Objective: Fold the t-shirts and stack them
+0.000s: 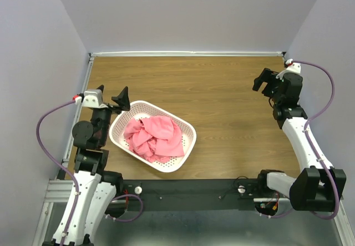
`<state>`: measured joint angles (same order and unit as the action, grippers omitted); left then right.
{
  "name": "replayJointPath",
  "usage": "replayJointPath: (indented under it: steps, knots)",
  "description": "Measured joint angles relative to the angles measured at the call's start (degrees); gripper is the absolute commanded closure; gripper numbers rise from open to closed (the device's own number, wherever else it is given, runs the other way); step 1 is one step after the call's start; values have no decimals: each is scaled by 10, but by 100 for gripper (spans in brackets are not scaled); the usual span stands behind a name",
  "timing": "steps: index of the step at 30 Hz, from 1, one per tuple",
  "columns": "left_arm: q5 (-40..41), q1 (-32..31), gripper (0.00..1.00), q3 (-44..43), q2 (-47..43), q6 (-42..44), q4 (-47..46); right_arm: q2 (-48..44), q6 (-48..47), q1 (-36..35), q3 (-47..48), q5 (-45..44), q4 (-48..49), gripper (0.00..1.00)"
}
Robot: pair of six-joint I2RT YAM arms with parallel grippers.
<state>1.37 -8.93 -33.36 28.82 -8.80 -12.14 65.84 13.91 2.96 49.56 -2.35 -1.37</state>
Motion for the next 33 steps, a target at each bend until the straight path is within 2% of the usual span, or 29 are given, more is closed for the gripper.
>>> replayJointPath:
  steps: [2,4,8,12,17,23,28,33]
  knots:
    - [-20,0,2,-14,10,-24,20,-7,-11,0,0,24,-1,0]
    - [-49,0,2,-37,24,-67,50,-20,-46,2,-2,88,-1,0]
    - [-85,0,3,-73,51,-170,134,-50,-161,2,-24,306,-1,0]
    - [-85,-1,17,-72,79,-269,228,-40,-228,0,-41,438,-41,0]
    - [-85,-1,21,-35,146,-337,304,-30,-250,0,-41,481,-70,0]
    - [-83,-6,22,-2,192,-377,349,-34,-260,0,-41,491,-81,0]
    - [-74,-64,21,-2,231,-404,350,-34,-260,0,-41,491,-83,0]
    - [-57,-116,23,-3,322,-419,345,-34,-260,0,-41,491,-86,0]
